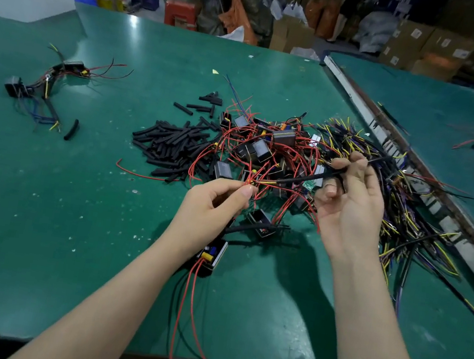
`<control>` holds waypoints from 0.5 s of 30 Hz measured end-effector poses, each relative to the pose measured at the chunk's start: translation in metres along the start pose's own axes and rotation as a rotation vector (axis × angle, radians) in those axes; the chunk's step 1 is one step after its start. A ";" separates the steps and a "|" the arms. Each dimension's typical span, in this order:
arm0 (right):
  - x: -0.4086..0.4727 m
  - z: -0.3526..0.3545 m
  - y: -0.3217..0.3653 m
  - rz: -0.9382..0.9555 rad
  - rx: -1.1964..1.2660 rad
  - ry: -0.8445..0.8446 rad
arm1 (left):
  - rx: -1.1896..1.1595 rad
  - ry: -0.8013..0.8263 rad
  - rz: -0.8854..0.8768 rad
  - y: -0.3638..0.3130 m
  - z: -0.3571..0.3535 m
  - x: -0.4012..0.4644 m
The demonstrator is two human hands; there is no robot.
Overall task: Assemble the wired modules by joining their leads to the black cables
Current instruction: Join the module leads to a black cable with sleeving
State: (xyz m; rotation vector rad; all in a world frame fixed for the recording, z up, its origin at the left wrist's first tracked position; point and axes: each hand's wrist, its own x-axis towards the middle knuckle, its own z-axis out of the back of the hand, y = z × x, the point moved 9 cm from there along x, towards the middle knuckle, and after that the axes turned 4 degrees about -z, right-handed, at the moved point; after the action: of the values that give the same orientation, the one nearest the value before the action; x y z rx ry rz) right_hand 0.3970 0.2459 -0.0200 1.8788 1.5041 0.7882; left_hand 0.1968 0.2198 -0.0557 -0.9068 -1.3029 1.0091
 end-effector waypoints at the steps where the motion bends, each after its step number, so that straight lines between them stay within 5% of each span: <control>1: 0.000 0.000 0.000 -0.009 0.004 0.004 | 0.019 0.001 0.000 0.000 0.000 -0.001; 10: -0.013 -0.009 -0.013 0.032 -0.374 0.119 | 0.142 0.037 -0.074 -0.005 -0.004 -0.002; 15: -0.017 -0.016 -0.023 -0.009 -0.367 0.215 | 0.183 0.066 -0.079 -0.003 -0.006 0.000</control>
State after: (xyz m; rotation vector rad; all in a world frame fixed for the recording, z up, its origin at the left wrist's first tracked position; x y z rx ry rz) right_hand 0.3672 0.2350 -0.0282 1.5522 1.3767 1.2039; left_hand 0.2028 0.2184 -0.0530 -0.7376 -1.1613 1.0107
